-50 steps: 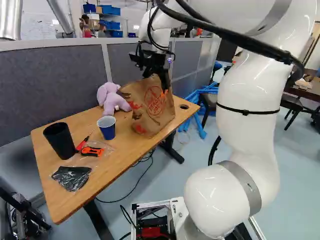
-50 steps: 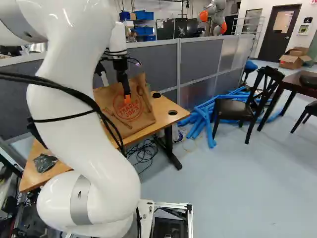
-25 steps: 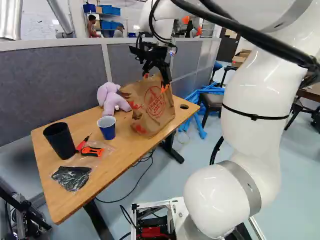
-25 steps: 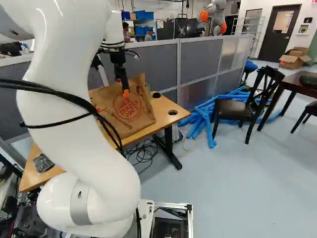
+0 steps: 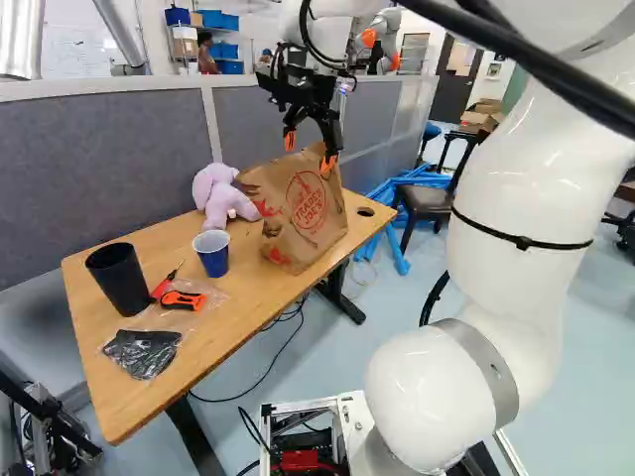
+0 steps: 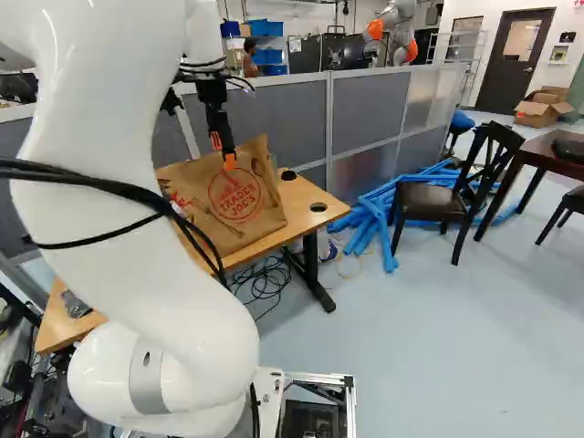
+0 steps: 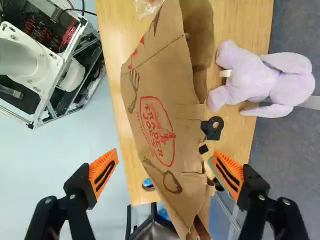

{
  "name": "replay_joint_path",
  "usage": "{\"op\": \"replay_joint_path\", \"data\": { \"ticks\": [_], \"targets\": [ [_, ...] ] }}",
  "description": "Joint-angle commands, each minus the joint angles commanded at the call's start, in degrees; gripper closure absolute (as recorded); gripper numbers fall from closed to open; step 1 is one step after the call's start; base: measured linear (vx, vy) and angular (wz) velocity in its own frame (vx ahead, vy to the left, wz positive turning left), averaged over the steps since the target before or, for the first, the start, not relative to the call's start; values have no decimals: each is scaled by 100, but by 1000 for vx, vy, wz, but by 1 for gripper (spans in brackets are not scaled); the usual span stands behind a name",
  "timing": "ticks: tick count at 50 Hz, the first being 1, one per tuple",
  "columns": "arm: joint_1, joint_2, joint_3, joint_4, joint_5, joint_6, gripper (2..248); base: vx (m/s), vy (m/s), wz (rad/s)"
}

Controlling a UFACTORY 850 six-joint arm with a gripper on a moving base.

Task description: Pick up the bag on the ground and place it on the table

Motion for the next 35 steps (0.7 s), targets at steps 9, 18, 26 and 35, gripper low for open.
{"op": "replay_joint_path", "data": {
  "ticks": [9, 18, 26, 35],
  "targets": [
    [0, 119, -33, 0, 0, 0, 3, 0, 0, 0],
    [0, 185, -54, 0, 0, 0, 3, 0, 0, 0],
    [0, 193, -57, 0, 0, 0, 3, 0, 0, 0],
    [-29, 203, -47, 0, 0, 0, 3, 0, 0, 0]
  ]
}}
